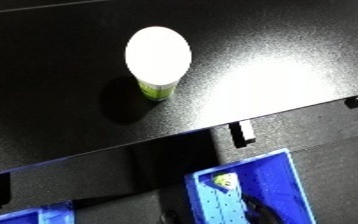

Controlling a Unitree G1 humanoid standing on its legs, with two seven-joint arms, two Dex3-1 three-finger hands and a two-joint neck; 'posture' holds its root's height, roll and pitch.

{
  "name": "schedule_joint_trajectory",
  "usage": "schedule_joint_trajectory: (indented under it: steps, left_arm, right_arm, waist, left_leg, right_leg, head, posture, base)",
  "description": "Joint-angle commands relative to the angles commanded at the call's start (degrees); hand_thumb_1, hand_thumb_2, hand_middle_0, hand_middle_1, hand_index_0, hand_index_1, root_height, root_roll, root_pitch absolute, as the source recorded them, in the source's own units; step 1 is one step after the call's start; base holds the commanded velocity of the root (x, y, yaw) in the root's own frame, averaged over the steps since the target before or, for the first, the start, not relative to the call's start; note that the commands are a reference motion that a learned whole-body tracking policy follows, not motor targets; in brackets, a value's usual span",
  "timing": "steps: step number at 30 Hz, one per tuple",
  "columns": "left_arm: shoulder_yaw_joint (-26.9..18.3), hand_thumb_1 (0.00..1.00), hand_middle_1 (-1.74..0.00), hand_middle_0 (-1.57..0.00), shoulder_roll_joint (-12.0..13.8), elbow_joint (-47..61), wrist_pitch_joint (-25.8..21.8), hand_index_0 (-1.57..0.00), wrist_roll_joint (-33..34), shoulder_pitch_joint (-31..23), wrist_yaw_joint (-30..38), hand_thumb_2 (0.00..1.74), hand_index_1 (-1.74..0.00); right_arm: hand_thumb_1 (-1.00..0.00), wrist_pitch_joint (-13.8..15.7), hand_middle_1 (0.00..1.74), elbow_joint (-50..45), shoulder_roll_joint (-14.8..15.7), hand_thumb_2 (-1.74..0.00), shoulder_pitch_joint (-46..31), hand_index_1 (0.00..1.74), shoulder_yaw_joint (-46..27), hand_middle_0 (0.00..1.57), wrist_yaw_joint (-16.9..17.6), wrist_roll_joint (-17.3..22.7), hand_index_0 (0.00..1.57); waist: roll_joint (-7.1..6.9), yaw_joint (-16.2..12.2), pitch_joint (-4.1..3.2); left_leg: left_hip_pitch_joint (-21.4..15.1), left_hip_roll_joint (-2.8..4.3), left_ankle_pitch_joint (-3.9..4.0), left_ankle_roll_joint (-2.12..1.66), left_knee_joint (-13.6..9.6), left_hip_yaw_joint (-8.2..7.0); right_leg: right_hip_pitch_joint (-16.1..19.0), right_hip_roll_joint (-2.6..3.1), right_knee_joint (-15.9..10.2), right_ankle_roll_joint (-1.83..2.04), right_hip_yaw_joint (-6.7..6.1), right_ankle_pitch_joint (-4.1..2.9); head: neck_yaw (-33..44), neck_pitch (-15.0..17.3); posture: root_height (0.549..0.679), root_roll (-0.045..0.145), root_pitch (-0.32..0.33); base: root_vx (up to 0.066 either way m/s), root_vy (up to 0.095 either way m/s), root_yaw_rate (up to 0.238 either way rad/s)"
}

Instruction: Pick up the object and place it into the box

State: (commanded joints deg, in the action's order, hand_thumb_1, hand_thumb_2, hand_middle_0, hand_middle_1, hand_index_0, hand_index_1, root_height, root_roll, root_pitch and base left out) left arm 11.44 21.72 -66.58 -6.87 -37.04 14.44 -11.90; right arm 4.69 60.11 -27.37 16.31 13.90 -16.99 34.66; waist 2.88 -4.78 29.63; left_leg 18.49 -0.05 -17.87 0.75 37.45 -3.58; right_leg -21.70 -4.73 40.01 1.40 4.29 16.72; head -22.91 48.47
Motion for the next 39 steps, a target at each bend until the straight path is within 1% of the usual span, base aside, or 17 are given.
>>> schedule_joint_trajectory:
  steps: [3, 6, 7, 9, 11, 14, 16, 18, 20, 22, 24, 26, 29, 32, 34, 37, 39]
  left_arm:
    - [0.01, 0.0, 0.0, 0.0, 0.0, -0.43, -0.24, 0.0, 0.56, -0.62, 0.25, 0.0, 0.0]
    - [-0.98, 0.0, 0.0, 0.0, 0.48, -1.19, -0.47, 0.0, 1.16, -1.16, -0.22, 0.0, 0.0]
    - [-1.35, 0.0, 0.0, 0.0, 0.71, -1.31, -0.46, 0.0, 1.37, -1.28, -0.31, 0.0, 0.0]
    - [-1.94, 0.0, 0.0, 0.0, 1.32, -1.22, -0.34, 0.0, 1.7, -1.53, -0.42, 0.0, 0.0]
    - [-2.46, 0.0, 0.0, 0.0, 2.08, -0.95, -0.29, 0.0, 1.9, -2.01, -0.48, 0.0, 0.0]
    - [-3.47, 0.0, 0.0, 0.0, 3.27, -0.79, -0.62, 0.0, 2.02, -3.29, -0.95, 0.0, 0.0]
    - [-4.13, 0.0, 0.0, 0.0, 3.94, -1.15, -1.13, 0.0, 1.87, -4.17, -1.56, 0.0, 0.0]
    - [-4.57, 0.0, 0.0, 0.0, 4.41, -1.97, -1.79, 0.0, 1.59, -4.74, -2.31, 0.0, 0.0]
    - [-4.7, 0.0, 0.0, 0.0, 4.68, -2.93, -2.43, 0.0, 1.2, -5.03, -2.93, 0.0, 0.0]
    - [-4.64, 0.0, 0.0, 0.0, 4.84, -3.73, -2.91, 0.0, 0.92, -5.25, -3.37, 0.0, 0.0]
    - [-4.51, 0.0, 0.0, 0.0, 5.0, -4.49, -3.22, 0.0, 0.75, -5.4, -3.7, 0.0, 0.0]
    - [-4.4, 0.0, 0.0, 0.0, 5.11, -5.25, -3.39, 0.0, 0.63, -5.45, -3.97, 0.0, 0.0]
    - [-4.18, 0.0, 0.0, 0.0, 4.97, -5.97, -3.36, 0.0, 0.58, -5.54, -4.1, 0.0, 0.0]
    - [-4.05, 0.0, 0.0, 0.0, 4.47, -6.23, -3.22, 0.0, 1.06, -5.73, -4.16, 0.0, 0.0]
    - [-4.07, 0.0, 0.0, 0.0, 4.03, -6.25, -3.14, 0.0, 1.65, -5.83, -4.18, 0.0, 0.0]
    - [-4.26, 0.0, 0.0, 0.0, 3.37, -5.93, -2.9, 0.0, 2.96, -5.95, -4.17, 0.0, 0.0]
    - [-4.35, 0.0, 0.0, 0.0, 2.97, -5.45, -2.54, 0.0, 3.72, -5.95, -4.1, 0.0, 0.0]
  right_arm:
    - [0.0, 0.6, 0.0, -2.06, -0.85, 0.0, -1.31, 0.0, 0.94, 0.0, -1.47, -2.46, 0.0]
    - [0.0, 0.79, 0.0, -3.99, -2.3, 0.0, -2.22, 0.0, 2.28, 0.0, -3.74, -6.2, 0.0]
    - [0.0, 0.32, 0.0, -5.09, -2.93, 0.0, -2.38, 0.0, 2.84, 0.0, -4.86, -7.13, 0.0]
    - [0.0, -2.33, 0.0, -9.3, -4.38, 0.0, -2.91, 0.0, 3.78, 0.0, -7.95, -6.79, 0.0]
    - [0.0, -6.66, 0.0, -16.49, -5.8, 0.0, -4.07, 0.0, 4.11, 0.0, -11.34, -4.09, 0.0]
    - [0.0, -13.34, 0.0, -29.89, -7.18, 0.0, -7.14, 0.0, 3.38, 0.0, -16.77, 1.39, 0.0]
    - [0.0, -16.7, 0.0, -37.94, -7.89, 0.0, -9.12, 0.0, 2.42, 0.0, -21.54, 4.38, 0.0]
    - [0.0, -19.43, 0.0, -44.22, -8.78, 0.0, -10.26, 0.0, 1.52, 0.0, -26.95, 6.38, 0.0]
    - [0.0, -21.35, 0.0, -49.01, -10.0, 0.0, -10.49, 0.0, 0.87, 0.0, -32.38, 7.39, 0.0]
    - [0.0, -22.73, 0.0, -53.21, -11.35, 0.0, -10.06, 0.0, 0.31, 0.0, -36.5, 8.66, 0.0]
    - [0.0, -23.88, 0.0, -57.44, -12.87, 0.0, -9.08, 0.0, -0.56, 0.0, -39.69, 11.12, 0.0]
    - [0.0, -24.55, 0.0, -61.39, -14.11, 0.0, -7.83, 0.0, -1.65, 0.0, -41.35, 14.54, 0.0]
    - [0.0, -24.19, 0.0, -66.42, -14.75, 0.0, -6.09, 0.0, -3.54, 0.0, -41.99, 20.55, 0.0]
    - [0.0, -22.13, 0.0, -69.65, -13.64, 0.0, -4.59, 0.0, -5.96, 0.0, -40.42, 27.03, 0.0]
    - [0.0, -19.51, 0.0, -70.78, -12.18, 0.0, -3.3, 0.0, -7.82, 0.0, -38.65, 31.35, 0.0]
    - [0.0, -14.07, 0.0, -71.74, -9.85, 0.0, -0.75, 0.0, -10.88, 0.0, -34.72, 37.46, 0.0]
    - [0.0, -9.9, 0.0, -72.11, -8.57, 0.0, 1.15, 0.0, -13.05, 0.0, -30.93, 39.35, 0.0]
  waist:
    - [-0.33, -0.2, 0.13]
    - [-0.75, -0.26, -0.02]
    - [-0.93, -0.28, -0.09]
    - [-1.39, -0.38, -0.19]
    - [-1.98, -0.61, -0.26]
    - [-2.94, -1.19, -0.45]
    - [-3.52, -1.64, -0.72]
    - [-3.95, -2.0, -1.09]
    - [-4.23, -2.23, -1.46]
    - [-4.4, -2.32, -1.8]
    - [-4.56, -2.35, -2.18]
    - [-4.67, -2.37, -2.57]
    - [-4.7, -2.35, -3.13]
    - [-4.53, -2.3, -3.64]
    - [-4.32, -2.23, -3.94]
    - [-3.94, -2.04, -4.31]
    - [-3.61, -1.93, -4.43]
  left_leg:
    - [-0.78, 0.19, -0.12, -0.03, -0.2, 0.16]
    - [-1.21, 0.32, -0.09, -0.12, -0.65, 0.03]
    - [-1.18, 0.37, -0.12, -0.17, -0.68, -0.05]
    - [-0.97, 0.51, -0.2, -0.25, -0.53, -0.2]
    - [-0.83, 0.67, -0.29, -0.32, -0.41, -0.32]
    - [-0.88, 0.94, -0.31, -0.38, -0.52, -0.5]
    - [-1.01, 1.13, -0.24, -0.51, -0.81, -0.65]
    - [-1.16, 1.36, -0.14, -0.72, -1.18, -0.86]
    - [-1.26, 1.61, -0.08, -0.98, -1.46, -1.05]
    - [-1.34, 1.85, -0.09, -1.23, -1.57, -1.21]
    - [-1.37, 2.03, -0.17, -1.49, -1.54, -1.34]
    - [-1.33, 2.15, -0.28, -1.72, -1.42, -1.4]
    - [-1.34, 2.25, -0.56, -1.96, -1.2, -1.42]
    - [-1.51, 2.33, -0.93, -2.04, -0.9, -1.44]
    - [-1.63, 2.35, -1.22, -2.02, -0.66, -1.47]
    - [-1.54, 2.29, -1.67, -1.97, -0.03, -1.39]
    - [-1.36, 2.17, -1.91, -1.95, 0.44, -1.29]
  right_leg:
    - [0.66, -0.31, -0.54, 0.3, 0.02, -0.28]
    - [1.07, -0.39, -1.1, 0.57, 0.11, -0.3]
    - [1.13, -0.39, -1.26, 0.62, 0.17, -0.28]
    - [1.2, -0.37, -1.45, 0.64, 0.27, -0.24]
    - [1.26, -0.29, -1.53, 0.66, 0.35, -0.18]
    - [1.3, -0.17, -1.5, 0.76, 0.49, -0.04]
    - [1.3, -0.11, -1.54, 0.91, 0.58, 0.07]
    - [1.33, -0.07, -1.68, 1.09, 0.66, 0.18]
    - [1.38, -0.05, -1.83, 1.23, 0.72, 0.28]
    - [1.49, -0.03, -1.94, 1.3, 0.74, 0.4]
    - [1.63, 0.0, -1.99, 1.25, 0.77, 0.57]
    - [1.71, 0.04, -1.94, 1.16, 0.75, 0.78]
    - [1.81, 0.09, -1.69, 1.03, 0.67, 1.14]
    - [2.08, 0.04, -1.48, 0.94, 0.63, 1.44]
    - [2.3, -0.04, -1.35, 0.87, 0.59, 1.63]
    - [2.43, -0.14, -0.9, 0.74, 0.54, 1.9]
    - [2.39, -0.19, -0.57, 0.65, 0.5, 2.0]
  head:
    - [0.33, 0.73]
    - [0.77, 0.24]
    - [1.13, 0.08]
    - [1.86, -0.41]
    - [3.25, -0.69]
    - [5.36, -1.38]
    - [6.91, -1.74]
    - [7.68, -2.07]
    - [8.07, -2.7]
    - [8.24, -3.02]
    - [8.37, -3.45]
    - [8.46, -3.79]
    - [7.92, -4.07]
    - [7.17, -4.57]
    - [6.5, -4.54]
    - [5.18, -4.58]
    - [4.63, -4.9]
  posture:
    - [0.645, 0.044, -0.023]
    - [0.646, 0.043, -0.023]
    - [0.646, 0.042, -0.021]
    - [0.646, 0.041, -0.019]
    - [0.646, 0.039, -0.017]
    - [0.646, 0.036, -0.016]
    - [0.646, 0.035, -0.015]
    - [0.646, 0.034, -0.013]
    - [0.646, 0.033, -0.011]
    - [0.646, 0.033, -0.011]
    - [0.646, 0.034, -0.01]
    - [0.646, 0.035, -0.009]
    - [0.646, 0.037, -0.009]
    - [0.646, 0.039, -0.012]
    - [0.646, 0.041, -0.013]
    - [0.646, 0.044, -0.017]
    - [0.646, 0.046, -0.019]
  base:
    - [0.052, 0.015, -0.062]
    - [0.028, -0.004, -0.068]
    - [0.007, -0.017, -0.047]
    - [0.003, -0.029, -0.021]
    - [0.005, -0.039, -0.022]
    - [0.011, -0.037, -0.048]
    - [0.018, -0.023, -0.084]
    - [0.021, -0.011, -0.103]
    - [0.022, -0.006, -0.093]
    - [0.027, -0.007, -0.052]
    - [0.035, -0.007, -0.019]
    - [0.036, -0.002, 0.0]
    - [0.041, 0.004, 0.023]
    - [0.05, 0.008, 0.05]
    - [0.052, 0.013, 0.062]
    - [0.048, 0.011, 0.078]
    - [0.041, 0.01, 0.08]
